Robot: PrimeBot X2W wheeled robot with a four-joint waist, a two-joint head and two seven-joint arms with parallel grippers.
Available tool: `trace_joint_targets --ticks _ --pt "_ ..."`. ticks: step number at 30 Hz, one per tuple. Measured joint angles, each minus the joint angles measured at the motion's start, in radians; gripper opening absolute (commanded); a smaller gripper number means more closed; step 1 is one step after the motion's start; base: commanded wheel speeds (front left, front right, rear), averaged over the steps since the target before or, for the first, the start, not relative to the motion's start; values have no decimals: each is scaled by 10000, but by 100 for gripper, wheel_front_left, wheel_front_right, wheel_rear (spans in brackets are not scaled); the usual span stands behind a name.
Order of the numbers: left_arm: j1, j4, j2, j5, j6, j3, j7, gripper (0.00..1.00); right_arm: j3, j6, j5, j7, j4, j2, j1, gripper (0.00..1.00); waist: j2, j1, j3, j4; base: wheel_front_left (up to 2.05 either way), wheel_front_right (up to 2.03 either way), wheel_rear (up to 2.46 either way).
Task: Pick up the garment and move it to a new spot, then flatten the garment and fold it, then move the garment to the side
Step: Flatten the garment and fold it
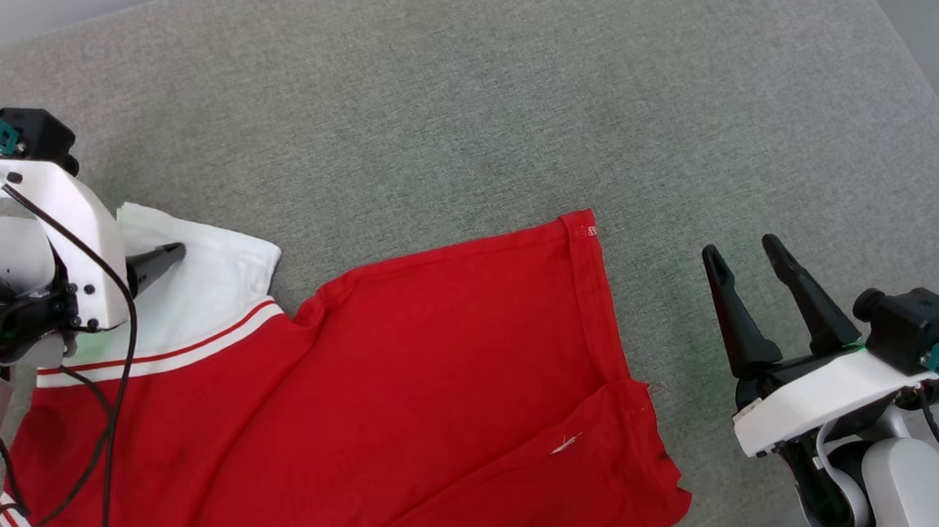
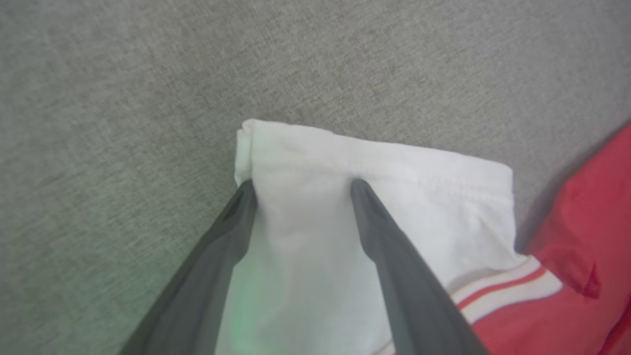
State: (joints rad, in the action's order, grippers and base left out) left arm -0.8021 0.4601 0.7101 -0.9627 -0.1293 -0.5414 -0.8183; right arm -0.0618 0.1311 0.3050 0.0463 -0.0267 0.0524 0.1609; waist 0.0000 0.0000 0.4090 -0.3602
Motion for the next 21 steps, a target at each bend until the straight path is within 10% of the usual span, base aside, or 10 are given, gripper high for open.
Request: trace_joint_targets --ticks 2,11,21 --pt "-31 174 -40 -86 2 -10 -27 0 -25 0 58 -31 -86 2 25 100 0 -1 21 -39 0 0 0" --pt "-104 888 -412 50 0 -330 736 0 -56 0 514 -853 -504 -2 339 100 0 -1 -187 114 0 0 0" --pt "-207 702 -566 194 0 -345 1801 0 -397 0 1329 -4577 -1448 809 1897 100 0 0 -651 843 0 0 0"
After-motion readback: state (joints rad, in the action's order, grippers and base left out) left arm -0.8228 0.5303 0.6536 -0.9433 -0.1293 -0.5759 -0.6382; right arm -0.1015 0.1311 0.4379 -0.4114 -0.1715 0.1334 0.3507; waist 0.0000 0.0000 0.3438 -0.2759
